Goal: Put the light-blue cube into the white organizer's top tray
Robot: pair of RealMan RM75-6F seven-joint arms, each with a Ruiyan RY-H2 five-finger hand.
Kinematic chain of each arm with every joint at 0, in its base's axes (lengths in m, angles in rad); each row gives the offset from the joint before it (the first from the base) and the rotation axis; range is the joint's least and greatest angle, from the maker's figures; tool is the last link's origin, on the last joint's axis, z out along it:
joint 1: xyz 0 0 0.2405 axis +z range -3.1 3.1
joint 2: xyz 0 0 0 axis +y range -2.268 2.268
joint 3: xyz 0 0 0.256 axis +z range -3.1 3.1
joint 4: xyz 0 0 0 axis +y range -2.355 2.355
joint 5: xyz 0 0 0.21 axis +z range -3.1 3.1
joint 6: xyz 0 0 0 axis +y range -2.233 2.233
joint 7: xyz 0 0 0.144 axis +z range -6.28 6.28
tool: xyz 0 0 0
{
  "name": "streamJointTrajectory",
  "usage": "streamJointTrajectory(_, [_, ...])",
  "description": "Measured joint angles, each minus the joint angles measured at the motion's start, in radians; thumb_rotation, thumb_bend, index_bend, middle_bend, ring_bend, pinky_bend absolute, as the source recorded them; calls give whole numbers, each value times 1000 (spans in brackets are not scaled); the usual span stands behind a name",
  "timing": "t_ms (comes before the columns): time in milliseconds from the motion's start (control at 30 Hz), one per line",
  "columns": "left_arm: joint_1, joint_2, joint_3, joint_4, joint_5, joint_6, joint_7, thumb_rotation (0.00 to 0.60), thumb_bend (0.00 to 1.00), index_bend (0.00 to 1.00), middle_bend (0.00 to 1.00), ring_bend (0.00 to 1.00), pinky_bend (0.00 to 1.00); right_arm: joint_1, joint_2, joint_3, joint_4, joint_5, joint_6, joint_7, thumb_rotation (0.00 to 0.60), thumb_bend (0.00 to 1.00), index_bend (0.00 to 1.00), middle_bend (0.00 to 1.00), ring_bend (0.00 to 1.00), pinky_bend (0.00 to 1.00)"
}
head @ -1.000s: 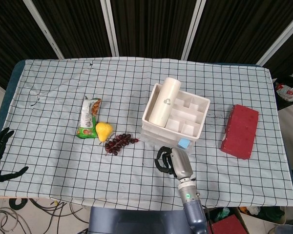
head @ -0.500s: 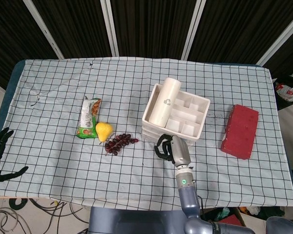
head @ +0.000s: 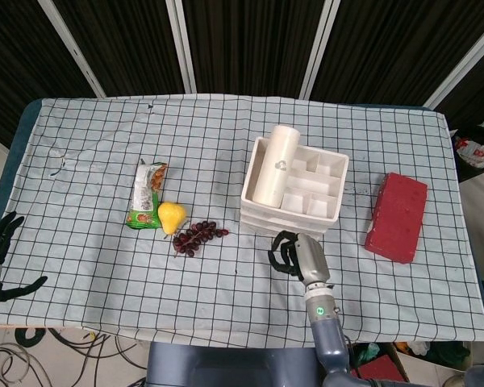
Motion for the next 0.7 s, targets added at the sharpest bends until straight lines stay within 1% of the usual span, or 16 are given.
streamJointTrajectory(100, [2,2,1,0,1,3,-1,600,22,0,0,0,0,-35,83,-65,-47,-64,6,6,600,449,691,824,839,752])
streamJointTrajectory(200, [3,3,2,0,3,3,1,600,23,0,0,0,0,-70,183,-126,-79,-144,16,13,600,448,626,747,765,668])
streamJointTrajectory(267, [3,2,3,1,4,3,5,600,22,0,0,0,0,-95,257,-167,-86,-216,29,21,600,432,543,608,647,567])
streamJointTrajectory(300, [3,2,5,1,4,2,9,600,22,0,0,0,0,-106,288,-184,-84,-251,36,26,600,420,499,551,596,532])
streamJointTrajectory(367, [3,2,8,1,5,-2,19,600,22,0,0,0,0,-132,363,-225,-67,-339,57,41,600,361,313,372,424,402])
streamJointTrajectory(400, [3,2,9,1,6,-2,23,600,22,0,0,0,0,-144,398,-243,-54,-378,68,49,600,337,238,310,361,351])
streamJointTrajectory(433, [4,1,10,2,7,-2,29,600,22,0,0,0,0,-162,444,-268,-31,-429,85,63,600,300,131,222,267,282])
streamJointTrajectory(467, [4,0,10,2,8,-1,34,600,21,0,0,0,0,-176,480,-286,-10,-462,100,76,600,264,53,143,176,228])
streamJointTrajectory(533, [4,-3,11,5,9,0,45,600,21,0,0,0,0,-206,546,-321,36,-512,130,108,600,219,1,49,60,189])
streamJointTrajectory(567, [4,-4,11,6,9,0,51,600,21,0,0,0,0,-225,585,-341,66,-534,148,132,600,203,0,19,21,178])
streamJointTrajectory(633, [4,-5,12,9,8,-1,65,600,21,0,0,0,0,-250,632,-363,110,-557,175,157,600,191,0,0,0,170])
streamJointTrajectory(700, [4,-7,12,11,7,-1,79,600,21,0,0,0,0,-271,661,-374,157,-575,209,167,600,188,0,0,0,169])
